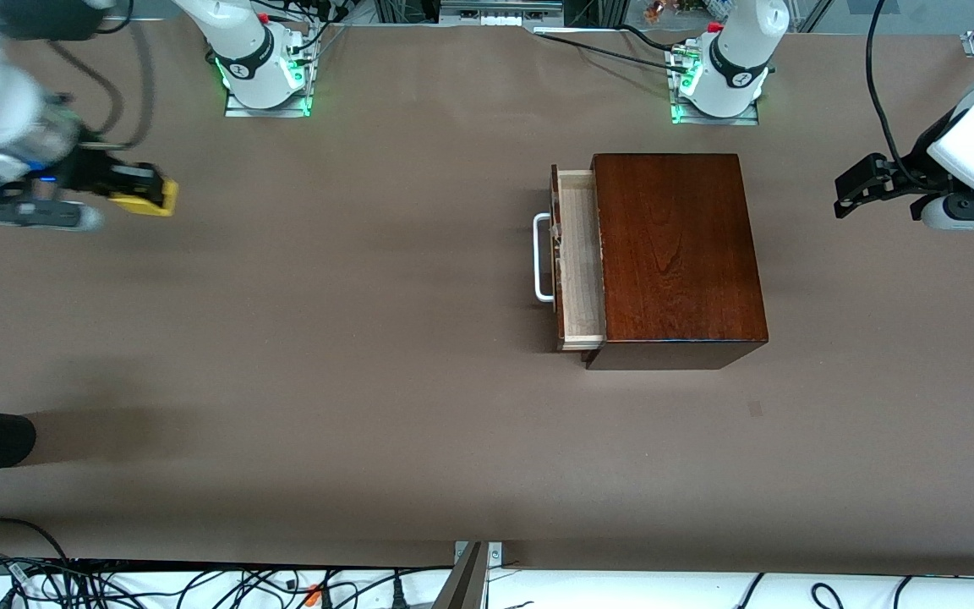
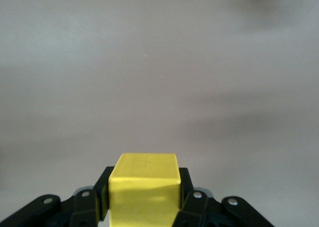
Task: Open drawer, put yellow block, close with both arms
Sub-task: 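Carry the yellow cube with the right gripper over the open drawer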
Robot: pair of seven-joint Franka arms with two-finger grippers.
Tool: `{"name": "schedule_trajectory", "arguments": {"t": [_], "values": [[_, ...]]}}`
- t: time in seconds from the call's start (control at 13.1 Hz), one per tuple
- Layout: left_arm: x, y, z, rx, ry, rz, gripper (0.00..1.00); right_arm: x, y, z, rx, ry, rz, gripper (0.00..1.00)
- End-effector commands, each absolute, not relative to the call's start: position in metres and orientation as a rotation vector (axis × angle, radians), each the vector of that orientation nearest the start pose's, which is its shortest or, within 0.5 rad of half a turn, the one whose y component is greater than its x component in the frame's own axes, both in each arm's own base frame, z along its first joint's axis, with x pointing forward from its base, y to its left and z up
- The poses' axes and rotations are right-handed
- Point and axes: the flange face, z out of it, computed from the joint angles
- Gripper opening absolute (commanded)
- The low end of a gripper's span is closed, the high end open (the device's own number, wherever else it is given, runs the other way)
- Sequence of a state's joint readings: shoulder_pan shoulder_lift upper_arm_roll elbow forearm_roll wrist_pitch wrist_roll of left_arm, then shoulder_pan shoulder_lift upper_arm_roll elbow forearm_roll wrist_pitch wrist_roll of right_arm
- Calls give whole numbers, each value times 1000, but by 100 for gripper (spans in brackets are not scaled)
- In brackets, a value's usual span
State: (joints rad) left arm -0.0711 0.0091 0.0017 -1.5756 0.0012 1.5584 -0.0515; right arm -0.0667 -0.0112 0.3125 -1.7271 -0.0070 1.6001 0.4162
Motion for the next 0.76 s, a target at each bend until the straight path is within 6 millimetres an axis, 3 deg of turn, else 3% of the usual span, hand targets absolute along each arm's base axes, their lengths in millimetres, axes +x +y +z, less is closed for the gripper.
{"name": "schedule_trajectory", "arguments": {"t": [0.0, 0.23, 0.46, 0.69], "values": [[549, -35, 623, -3144, 75, 34, 100, 527, 228, 562, -3095, 588, 206, 0], [550, -33, 622, -3146, 84, 36, 100, 523, 342, 552, -2954, 958, 263, 0], [550, -32, 622, -3146, 85, 36, 100, 515, 434, 533, -2830, 1244, 251, 0], [550, -31, 622, -3144, 82, 36, 100, 496, 513, 510, -2726, 1457, 231, 0]]}}
